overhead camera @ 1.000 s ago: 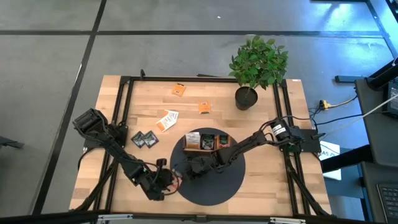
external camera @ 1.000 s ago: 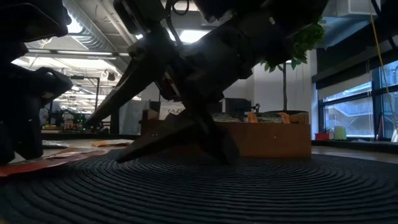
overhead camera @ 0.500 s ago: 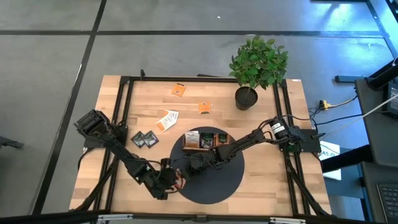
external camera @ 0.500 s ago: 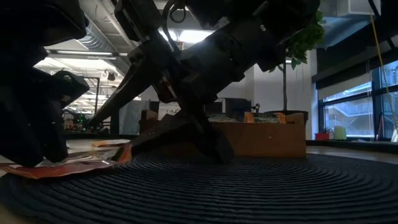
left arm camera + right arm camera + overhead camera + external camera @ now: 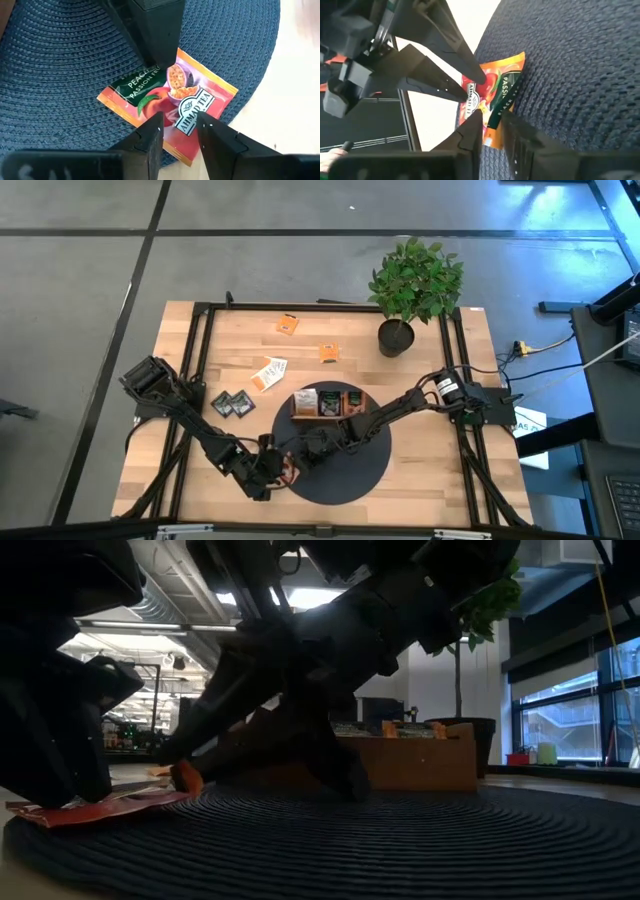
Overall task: Pick & Place Tea
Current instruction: Put the orange tea bag into the right section of the wooden organizer
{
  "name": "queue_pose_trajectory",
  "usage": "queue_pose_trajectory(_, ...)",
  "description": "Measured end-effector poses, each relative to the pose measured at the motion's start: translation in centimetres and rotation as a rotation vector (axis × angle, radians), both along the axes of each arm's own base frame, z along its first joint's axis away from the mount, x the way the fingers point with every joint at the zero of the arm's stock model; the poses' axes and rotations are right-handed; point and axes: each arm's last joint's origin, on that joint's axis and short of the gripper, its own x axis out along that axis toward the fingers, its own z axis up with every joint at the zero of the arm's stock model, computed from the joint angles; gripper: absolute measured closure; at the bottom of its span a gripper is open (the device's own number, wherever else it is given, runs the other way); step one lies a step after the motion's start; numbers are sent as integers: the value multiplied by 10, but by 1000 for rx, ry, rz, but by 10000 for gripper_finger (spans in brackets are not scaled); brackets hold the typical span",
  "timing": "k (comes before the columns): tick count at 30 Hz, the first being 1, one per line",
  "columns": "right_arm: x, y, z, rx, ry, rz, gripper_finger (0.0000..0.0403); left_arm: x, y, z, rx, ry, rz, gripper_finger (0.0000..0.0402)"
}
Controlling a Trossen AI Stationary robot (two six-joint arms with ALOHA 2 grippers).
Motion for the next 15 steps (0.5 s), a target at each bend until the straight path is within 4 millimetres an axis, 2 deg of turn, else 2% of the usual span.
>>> queue_pose_trajectory(9, 1, 0, 1, 32, -15, -8, 338, 0, 0, 0, -9, 4, 3, 290)
queue_pose_trajectory(12, 1, -1, 1, 84, 23, -49, 327, 0, 0, 0, -9, 5, 3, 290)
queue_pose_trajectory(15, 1, 0, 1, 61, 15, -31, 313, 0, 0, 0, -9, 5, 2, 290)
